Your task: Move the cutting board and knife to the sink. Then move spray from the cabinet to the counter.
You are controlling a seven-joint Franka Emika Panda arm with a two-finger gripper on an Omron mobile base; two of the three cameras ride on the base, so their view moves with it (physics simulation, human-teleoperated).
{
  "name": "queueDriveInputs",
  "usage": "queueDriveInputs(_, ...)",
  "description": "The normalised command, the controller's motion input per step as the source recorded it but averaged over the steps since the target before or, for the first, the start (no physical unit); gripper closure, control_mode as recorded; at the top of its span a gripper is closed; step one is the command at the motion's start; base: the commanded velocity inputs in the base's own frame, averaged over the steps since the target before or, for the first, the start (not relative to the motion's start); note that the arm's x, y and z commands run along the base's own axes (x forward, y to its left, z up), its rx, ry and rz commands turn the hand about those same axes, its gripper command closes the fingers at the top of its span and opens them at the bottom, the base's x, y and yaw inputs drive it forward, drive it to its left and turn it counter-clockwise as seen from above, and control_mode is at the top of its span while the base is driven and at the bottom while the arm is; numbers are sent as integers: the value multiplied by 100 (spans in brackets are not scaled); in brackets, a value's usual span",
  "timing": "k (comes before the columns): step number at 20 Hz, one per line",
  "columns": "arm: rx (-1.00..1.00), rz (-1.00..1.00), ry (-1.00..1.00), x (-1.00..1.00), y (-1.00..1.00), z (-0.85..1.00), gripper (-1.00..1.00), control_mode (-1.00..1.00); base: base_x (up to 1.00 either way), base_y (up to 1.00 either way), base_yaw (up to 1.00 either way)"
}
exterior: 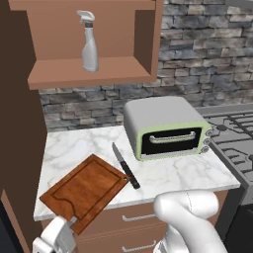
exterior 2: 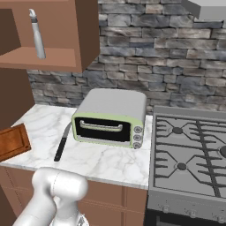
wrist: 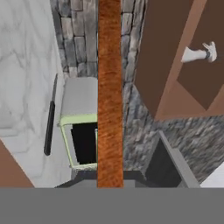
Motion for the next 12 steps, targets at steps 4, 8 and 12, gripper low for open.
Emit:
queueDriveInputs(4, 0, -4, -14, -17, -30, 61, 100, -100, 0, 0, 0)
queueDriveInputs(8, 0, -3, -12, -12, -30, 44, 100, -100, 0, 0, 0)
queueDriveInputs(12, 0, -5, -9, -8, -39, 42, 100, -100, 0, 0, 0)
